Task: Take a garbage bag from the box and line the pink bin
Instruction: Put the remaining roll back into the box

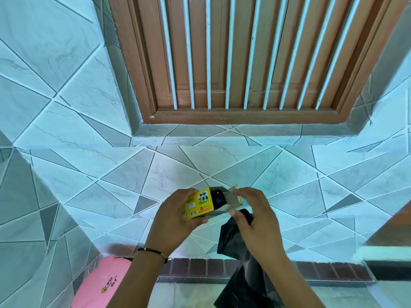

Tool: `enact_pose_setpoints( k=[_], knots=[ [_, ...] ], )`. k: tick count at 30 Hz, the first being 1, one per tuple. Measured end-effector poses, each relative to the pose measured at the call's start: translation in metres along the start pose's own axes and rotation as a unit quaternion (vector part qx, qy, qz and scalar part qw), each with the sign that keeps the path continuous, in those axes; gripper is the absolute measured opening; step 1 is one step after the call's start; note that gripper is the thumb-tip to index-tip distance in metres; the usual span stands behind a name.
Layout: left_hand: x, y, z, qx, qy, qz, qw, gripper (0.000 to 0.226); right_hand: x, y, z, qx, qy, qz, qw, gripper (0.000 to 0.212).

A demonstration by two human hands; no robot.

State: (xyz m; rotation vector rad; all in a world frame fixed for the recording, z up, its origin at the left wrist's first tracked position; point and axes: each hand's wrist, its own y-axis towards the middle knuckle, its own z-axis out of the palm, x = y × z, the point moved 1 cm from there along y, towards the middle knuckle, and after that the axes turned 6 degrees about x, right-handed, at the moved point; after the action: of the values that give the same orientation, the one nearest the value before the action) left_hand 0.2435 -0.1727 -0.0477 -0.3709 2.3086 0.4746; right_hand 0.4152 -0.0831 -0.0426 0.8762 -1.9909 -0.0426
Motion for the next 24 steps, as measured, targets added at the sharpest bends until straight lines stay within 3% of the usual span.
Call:
enact_pose_setpoints(
  k=[5,10,13,17,24],
  knots=[
    [-0.009,0.000,-0.001,0.027,0.031,0.031,0.999,0.061,0.000,0.007,-0.003,-0.019,0.124,0.111,0.986,0.053],
    [-0.014,0.001,-0.005,0.024,0.033,0.058,0.998,0.059,-0.003,0.011,-0.001,0.016,0.334,0.139,0.932,0.041],
    [-0.016,0.002,-0.008,0.024,0.044,0.071,0.996,0.062,-0.003,0.012,-0.004,0.058,0.400,0.143,0.903,0.036],
    [-0.018,0.002,-0.006,0.053,0.075,0.081,0.992,0.072,-0.003,0.014,-0.005,0.114,0.346,0.111,0.925,0.031],
    [-0.018,0.001,0.003,0.093,0.100,0.087,0.987,0.074,-0.001,0.016,-0.006,0.133,0.166,0.079,0.974,0.027]
  ],
)
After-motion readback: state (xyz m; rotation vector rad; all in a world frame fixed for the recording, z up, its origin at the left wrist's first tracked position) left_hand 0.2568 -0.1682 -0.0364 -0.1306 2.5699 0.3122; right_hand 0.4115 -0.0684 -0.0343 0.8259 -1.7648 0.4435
